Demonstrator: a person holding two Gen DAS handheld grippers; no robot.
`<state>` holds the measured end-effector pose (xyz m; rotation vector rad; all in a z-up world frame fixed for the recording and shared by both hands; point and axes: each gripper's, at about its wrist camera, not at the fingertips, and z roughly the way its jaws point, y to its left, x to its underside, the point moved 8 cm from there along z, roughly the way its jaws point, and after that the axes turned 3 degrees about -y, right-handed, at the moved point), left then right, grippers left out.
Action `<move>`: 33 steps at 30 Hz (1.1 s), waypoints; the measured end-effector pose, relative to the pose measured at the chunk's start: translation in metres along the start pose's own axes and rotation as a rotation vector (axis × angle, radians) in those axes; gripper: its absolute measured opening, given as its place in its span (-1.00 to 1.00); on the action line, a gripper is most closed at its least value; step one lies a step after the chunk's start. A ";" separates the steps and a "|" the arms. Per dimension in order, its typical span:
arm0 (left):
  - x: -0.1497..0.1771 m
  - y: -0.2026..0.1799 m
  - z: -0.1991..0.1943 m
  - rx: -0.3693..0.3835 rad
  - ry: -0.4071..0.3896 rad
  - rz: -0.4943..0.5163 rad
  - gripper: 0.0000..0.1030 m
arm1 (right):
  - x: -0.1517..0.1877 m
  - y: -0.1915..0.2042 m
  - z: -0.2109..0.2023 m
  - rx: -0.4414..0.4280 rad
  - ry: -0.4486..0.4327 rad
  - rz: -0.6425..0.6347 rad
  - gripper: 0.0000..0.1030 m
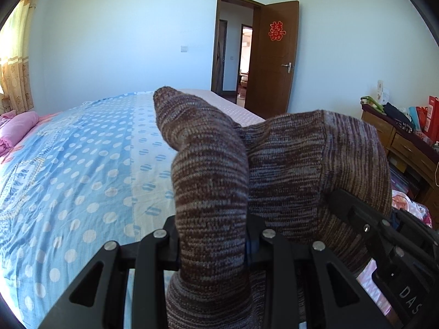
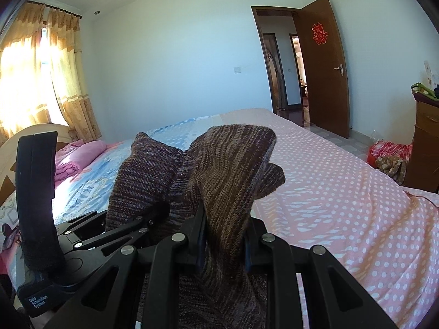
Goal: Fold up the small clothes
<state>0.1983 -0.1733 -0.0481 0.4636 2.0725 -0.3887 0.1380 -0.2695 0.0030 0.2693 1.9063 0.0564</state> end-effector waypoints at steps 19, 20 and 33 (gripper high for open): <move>0.026 -0.023 -0.032 0.003 -0.005 0.051 -0.39 | 0.023 -0.006 -0.048 0.028 -0.013 -0.023 -0.58; 0.026 -0.025 -0.031 0.007 -0.006 0.053 -0.39 | 0.023 -0.010 -0.050 0.032 -0.016 -0.019 -0.59; 0.013 -0.081 -0.006 0.085 -0.022 0.123 -0.39 | 0.009 -0.072 -0.063 0.137 -0.046 0.072 -0.58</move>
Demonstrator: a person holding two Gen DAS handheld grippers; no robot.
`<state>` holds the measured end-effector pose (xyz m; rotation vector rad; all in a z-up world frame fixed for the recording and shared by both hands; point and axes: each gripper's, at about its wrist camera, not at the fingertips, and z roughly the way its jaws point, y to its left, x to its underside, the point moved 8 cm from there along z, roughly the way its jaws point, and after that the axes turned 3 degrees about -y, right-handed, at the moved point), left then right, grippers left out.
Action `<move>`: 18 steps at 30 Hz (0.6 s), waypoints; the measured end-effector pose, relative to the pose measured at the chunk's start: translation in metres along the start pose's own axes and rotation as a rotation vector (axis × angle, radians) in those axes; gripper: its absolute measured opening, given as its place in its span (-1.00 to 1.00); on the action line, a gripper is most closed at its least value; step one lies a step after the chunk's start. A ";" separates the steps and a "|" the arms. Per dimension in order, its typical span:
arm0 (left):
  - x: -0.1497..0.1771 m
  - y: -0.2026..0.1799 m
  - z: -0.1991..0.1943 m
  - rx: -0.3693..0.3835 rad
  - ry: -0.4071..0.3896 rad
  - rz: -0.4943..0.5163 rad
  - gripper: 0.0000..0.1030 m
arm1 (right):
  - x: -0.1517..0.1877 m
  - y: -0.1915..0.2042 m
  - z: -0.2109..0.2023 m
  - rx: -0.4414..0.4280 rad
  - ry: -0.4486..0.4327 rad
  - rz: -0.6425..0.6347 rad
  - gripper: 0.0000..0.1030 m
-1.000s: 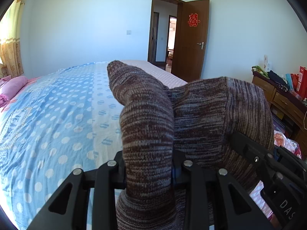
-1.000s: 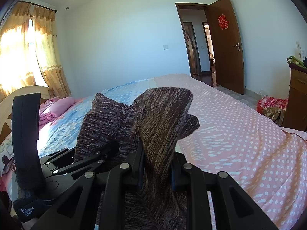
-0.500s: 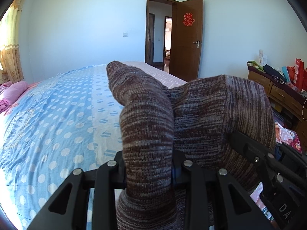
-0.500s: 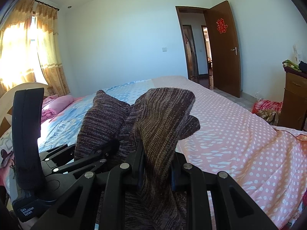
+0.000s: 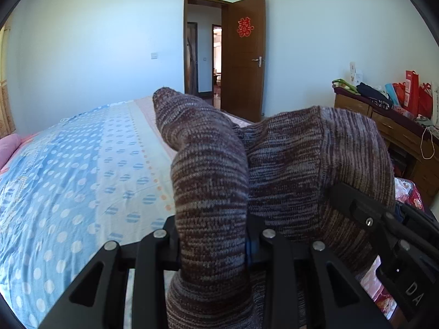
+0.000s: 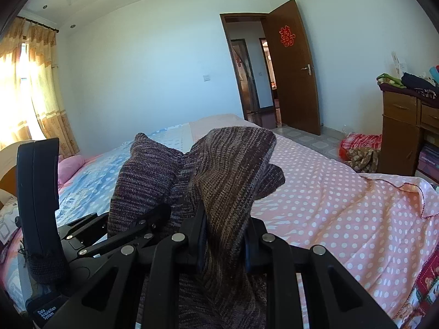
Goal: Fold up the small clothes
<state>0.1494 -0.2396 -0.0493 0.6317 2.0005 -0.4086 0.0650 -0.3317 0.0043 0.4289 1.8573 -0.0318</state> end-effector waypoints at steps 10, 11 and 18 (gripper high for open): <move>-0.009 -0.028 0.043 0.008 0.027 0.029 -0.38 | -0.007 -0.033 0.035 0.047 0.020 -0.010 -0.58; -0.010 -0.029 0.048 0.008 0.030 0.029 -0.38 | -0.008 -0.037 0.041 0.055 0.022 -0.018 -0.58; -0.014 -0.046 0.085 0.004 0.037 0.050 -0.39 | -0.012 -0.063 0.081 0.120 0.041 -0.041 -0.58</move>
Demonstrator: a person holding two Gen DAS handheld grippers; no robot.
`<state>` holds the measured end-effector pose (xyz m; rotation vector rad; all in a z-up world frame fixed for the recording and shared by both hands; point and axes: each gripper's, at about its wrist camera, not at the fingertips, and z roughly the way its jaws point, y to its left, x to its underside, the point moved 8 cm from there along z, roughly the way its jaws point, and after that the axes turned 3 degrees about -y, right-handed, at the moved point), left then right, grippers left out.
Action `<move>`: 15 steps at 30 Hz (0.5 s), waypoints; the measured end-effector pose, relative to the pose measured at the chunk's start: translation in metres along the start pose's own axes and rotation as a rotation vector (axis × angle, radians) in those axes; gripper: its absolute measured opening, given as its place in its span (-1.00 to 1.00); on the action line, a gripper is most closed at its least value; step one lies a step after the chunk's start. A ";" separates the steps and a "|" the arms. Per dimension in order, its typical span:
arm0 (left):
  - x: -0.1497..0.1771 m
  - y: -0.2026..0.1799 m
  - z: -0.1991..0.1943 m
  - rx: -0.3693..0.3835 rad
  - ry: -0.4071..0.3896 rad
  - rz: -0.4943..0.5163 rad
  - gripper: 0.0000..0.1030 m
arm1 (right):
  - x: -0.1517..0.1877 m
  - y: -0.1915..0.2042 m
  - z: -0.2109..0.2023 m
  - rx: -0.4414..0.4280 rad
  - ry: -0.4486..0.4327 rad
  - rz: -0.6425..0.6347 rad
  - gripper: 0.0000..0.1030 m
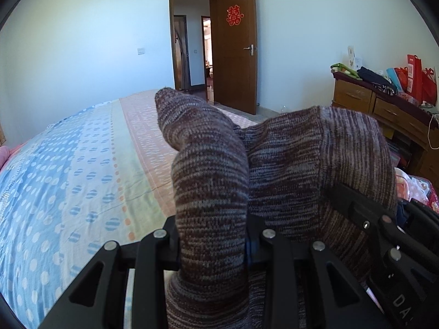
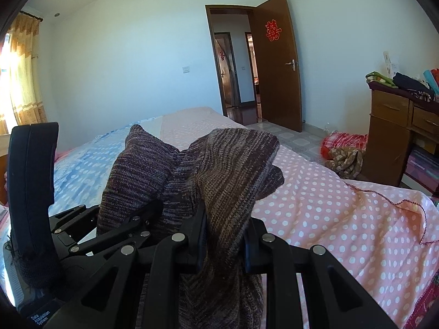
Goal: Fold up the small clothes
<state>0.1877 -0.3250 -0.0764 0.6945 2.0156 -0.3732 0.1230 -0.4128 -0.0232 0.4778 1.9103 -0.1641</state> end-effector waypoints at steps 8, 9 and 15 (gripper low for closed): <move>0.012 -0.011 0.057 -0.010 0.075 -0.022 -0.38 | 0.022 -0.026 0.074 0.086 0.125 -0.052 -0.58; 0.015 -0.012 0.062 -0.015 0.085 -0.018 -0.38 | 0.028 -0.028 0.081 0.089 0.148 -0.046 -0.58; 0.030 -0.017 0.075 -0.039 0.126 -0.003 -0.35 | 0.039 -0.042 0.102 0.050 0.256 0.034 -0.58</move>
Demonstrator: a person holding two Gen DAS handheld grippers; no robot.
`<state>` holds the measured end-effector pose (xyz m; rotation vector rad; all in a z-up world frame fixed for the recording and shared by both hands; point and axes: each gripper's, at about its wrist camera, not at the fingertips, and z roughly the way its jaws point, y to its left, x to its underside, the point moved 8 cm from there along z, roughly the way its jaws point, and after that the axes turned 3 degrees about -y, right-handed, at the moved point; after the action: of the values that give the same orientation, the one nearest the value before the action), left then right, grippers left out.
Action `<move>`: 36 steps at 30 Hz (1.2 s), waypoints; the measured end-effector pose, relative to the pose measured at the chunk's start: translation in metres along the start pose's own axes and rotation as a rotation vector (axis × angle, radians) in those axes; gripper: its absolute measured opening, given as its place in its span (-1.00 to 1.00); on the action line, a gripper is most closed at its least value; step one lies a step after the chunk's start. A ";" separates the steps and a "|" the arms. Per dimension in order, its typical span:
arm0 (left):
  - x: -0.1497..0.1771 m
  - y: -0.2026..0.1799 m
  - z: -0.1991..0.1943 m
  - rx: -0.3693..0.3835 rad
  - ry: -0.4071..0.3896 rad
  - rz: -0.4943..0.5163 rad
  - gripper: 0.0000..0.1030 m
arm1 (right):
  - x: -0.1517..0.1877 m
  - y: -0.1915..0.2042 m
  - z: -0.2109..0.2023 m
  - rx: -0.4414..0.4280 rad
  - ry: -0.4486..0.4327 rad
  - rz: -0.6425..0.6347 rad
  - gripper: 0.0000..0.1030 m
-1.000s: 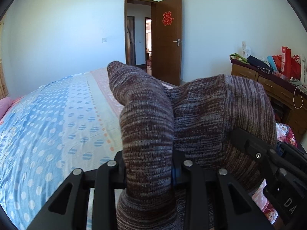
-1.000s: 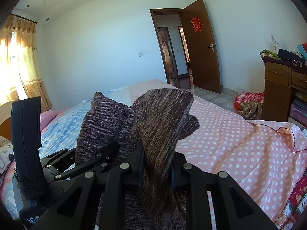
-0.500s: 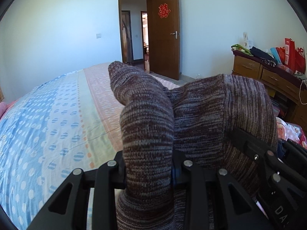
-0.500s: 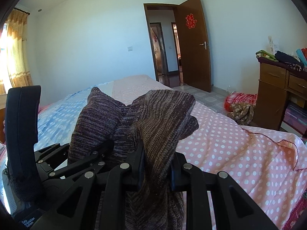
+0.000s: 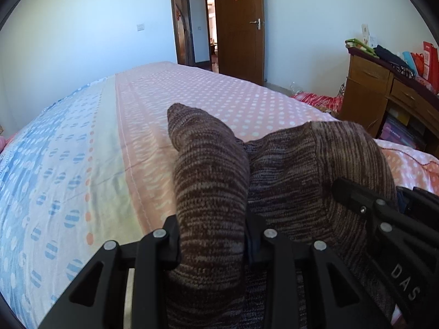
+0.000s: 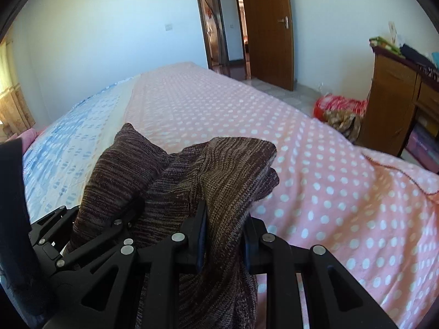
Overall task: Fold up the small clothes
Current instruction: 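Lower the folded sweater onto the pink sheet and open both tools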
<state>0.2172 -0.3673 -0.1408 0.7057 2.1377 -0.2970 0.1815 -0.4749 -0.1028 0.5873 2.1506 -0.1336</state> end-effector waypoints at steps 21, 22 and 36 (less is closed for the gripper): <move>0.055 0.054 -0.048 0.331 0.166 -0.202 0.43 | 0.074 -0.027 -0.069 -0.258 0.136 0.183 0.21; 0.063 0.054 -0.049 0.355 0.182 -0.217 0.43 | 0.078 -0.019 -0.074 -0.250 0.139 0.134 0.21; 0.085 0.049 -0.060 0.417 0.227 -0.301 -0.53 | 0.115 0.036 -0.092 -0.201 0.160 -0.100 0.21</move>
<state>0.1648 -0.2683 -0.1692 0.6706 2.4293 -0.8805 0.0727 -0.3745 -0.1326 0.3853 2.3150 0.0780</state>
